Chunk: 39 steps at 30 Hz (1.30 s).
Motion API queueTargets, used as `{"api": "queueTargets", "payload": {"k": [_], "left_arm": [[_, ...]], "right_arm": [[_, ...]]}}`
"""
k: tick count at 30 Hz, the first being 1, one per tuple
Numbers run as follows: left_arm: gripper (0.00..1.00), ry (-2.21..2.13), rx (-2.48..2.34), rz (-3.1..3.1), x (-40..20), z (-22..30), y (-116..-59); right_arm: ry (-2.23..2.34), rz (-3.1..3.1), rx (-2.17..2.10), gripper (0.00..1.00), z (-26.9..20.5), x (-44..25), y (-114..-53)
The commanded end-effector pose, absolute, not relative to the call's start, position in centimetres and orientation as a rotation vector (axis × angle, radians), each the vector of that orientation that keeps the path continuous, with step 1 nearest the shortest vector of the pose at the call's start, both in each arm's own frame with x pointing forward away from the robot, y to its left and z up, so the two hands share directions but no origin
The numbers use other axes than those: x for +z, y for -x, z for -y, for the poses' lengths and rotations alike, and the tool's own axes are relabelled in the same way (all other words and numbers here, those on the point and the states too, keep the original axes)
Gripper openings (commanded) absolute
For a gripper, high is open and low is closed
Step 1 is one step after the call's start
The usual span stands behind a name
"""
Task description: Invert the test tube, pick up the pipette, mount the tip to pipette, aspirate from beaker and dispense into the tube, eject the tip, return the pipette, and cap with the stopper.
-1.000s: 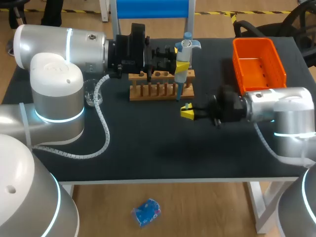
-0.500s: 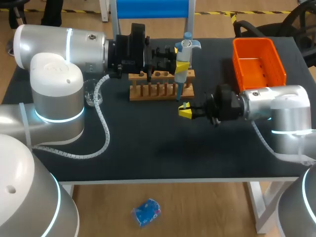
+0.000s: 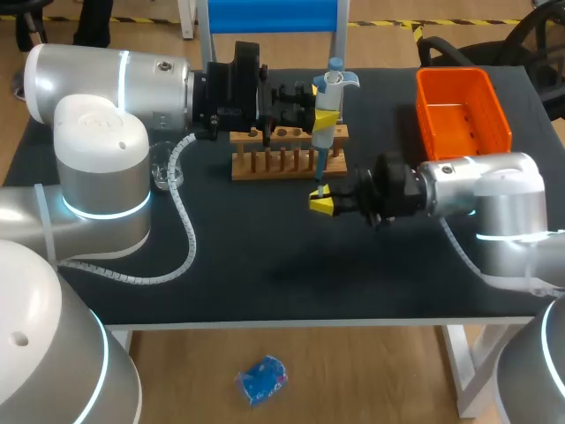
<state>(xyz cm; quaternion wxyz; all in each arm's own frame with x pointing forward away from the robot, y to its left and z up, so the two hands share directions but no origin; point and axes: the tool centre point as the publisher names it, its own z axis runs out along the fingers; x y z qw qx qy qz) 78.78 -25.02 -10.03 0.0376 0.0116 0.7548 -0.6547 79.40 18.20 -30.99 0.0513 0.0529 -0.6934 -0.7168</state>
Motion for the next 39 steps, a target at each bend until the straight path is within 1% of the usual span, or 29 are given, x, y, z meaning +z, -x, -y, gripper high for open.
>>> {"api": "queueTargets", "payload": {"k": [1, 39], "left_arm": [[0.00, -0.035, -2.012, -2.310, -10.1, 25.0, -78.7], [0.00, -0.035, -2.012, -2.310, -10.1, 25.0, -78.7]], "right_arm": [[-0.175, 2.115, -2.180, 0.00, -18.4, -30.5, -79.3], [-0.297, 2.147, -2.179, 0.00, -18.6, -28.8, -79.4]]}}
